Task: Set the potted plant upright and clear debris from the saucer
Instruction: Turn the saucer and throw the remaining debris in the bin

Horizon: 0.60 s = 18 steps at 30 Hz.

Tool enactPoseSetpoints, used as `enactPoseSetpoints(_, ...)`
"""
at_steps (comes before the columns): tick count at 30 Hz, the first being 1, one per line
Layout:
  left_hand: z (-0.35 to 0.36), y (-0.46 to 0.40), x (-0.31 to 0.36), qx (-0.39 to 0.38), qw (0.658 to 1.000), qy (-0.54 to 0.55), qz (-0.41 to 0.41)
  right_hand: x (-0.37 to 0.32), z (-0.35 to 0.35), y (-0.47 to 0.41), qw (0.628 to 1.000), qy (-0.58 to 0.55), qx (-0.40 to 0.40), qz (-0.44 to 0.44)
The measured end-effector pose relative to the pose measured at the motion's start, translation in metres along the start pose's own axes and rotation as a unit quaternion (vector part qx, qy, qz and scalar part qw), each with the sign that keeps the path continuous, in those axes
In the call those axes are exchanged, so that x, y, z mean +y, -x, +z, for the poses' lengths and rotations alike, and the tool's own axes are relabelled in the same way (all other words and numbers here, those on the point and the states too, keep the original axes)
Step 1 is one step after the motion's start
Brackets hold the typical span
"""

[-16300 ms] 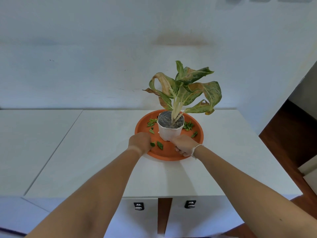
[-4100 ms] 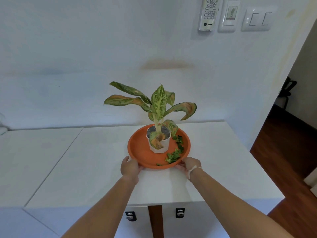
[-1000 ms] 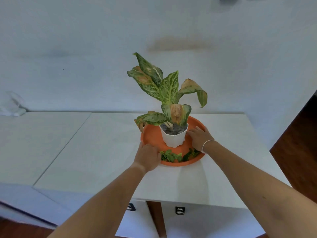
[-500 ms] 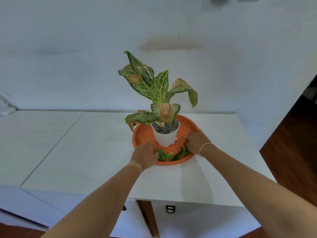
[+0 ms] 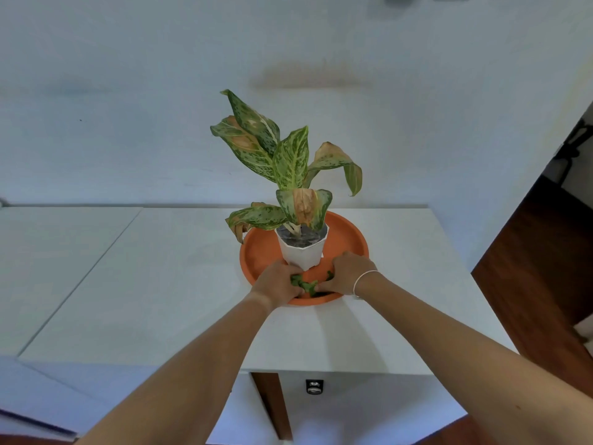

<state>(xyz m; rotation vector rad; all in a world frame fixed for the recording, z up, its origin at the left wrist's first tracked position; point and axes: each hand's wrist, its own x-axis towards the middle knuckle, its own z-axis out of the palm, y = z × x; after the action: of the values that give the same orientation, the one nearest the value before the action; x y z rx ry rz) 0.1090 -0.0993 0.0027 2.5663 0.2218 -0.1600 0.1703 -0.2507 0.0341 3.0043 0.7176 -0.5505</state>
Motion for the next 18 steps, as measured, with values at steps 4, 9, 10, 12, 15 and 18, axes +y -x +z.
enactPoseSetpoints(4,0.003,-0.002,-0.001,-0.001,0.999,0.035,0.017,-0.012,0.003,0.001,1.000,0.026,0.005,0.000)
enactPoseSetpoints(9,0.005,-0.002,0.001,0.007,0.999,0.036,0.021,-0.025,0.010,-0.001,0.999,-0.029,0.010,0.012)
enactPoseSetpoints(10,0.004,-0.001,0.002,0.011,0.999,0.038,0.017,-0.027,0.010,0.001,0.999,-0.040,0.018,0.008)
enactPoseSetpoints(12,0.003,0.000,0.002,0.016,0.999,0.047,0.008,-0.031,0.013,0.004,0.997,-0.062,0.037,0.004)
enactPoseSetpoints(15,0.002,0.000,0.001,0.014,0.998,0.061,-0.007,-0.031,0.018,0.004,0.993,-0.106,0.057,0.010)
enactPoseSetpoints(18,0.001,0.001,0.000,0.024,0.997,0.075,-0.017,-0.029,0.016,0.007,0.991,-0.121,0.047,0.027)
